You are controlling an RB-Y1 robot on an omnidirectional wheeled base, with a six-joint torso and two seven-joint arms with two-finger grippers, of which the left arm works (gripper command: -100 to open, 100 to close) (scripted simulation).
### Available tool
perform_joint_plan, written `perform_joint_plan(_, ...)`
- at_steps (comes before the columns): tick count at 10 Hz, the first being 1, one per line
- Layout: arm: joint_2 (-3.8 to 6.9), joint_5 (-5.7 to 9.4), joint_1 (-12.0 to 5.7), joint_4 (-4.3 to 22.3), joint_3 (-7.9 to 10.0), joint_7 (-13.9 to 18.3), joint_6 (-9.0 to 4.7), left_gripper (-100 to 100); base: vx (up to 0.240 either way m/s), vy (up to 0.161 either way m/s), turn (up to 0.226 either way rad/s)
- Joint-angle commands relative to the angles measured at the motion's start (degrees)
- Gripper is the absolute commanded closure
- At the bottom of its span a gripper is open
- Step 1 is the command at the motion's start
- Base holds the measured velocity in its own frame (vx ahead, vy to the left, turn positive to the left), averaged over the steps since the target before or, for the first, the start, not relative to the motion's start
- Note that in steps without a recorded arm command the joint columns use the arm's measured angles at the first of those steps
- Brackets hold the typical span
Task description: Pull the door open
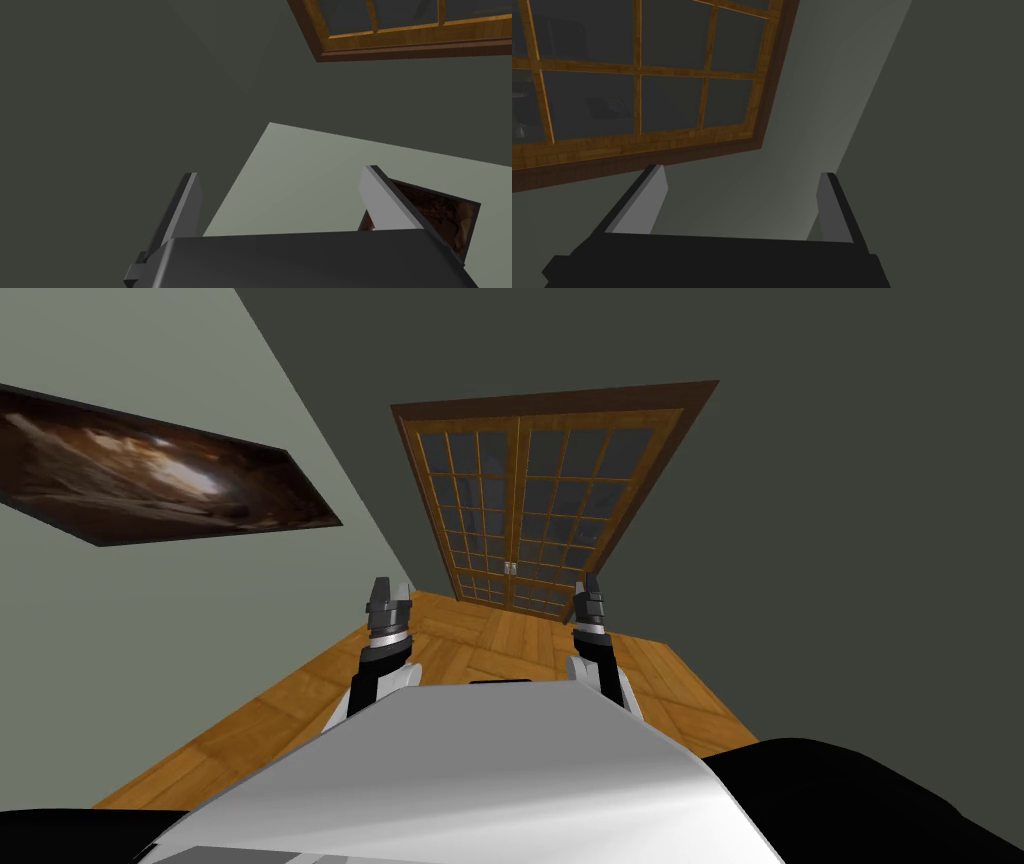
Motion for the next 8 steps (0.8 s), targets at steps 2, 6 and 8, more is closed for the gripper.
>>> perform_joint_plan(2, 0.62, -0.97, -0.81, 3.52, 0.64, -3.32, -0.46, -100, 0.114, -0.013, -0.082)
perform_joint_plan(6, 1.29, -2.2, -2.01, 8.21, 1.49, -7.47, -1.07, -100, 0.103, -0.022, -0.065)
perform_joint_plan(8, 1.6, -2.88, -2.67, 10.79, 1.96, -9.75, -1.4, -100, 0.105, -0.019, -0.079)
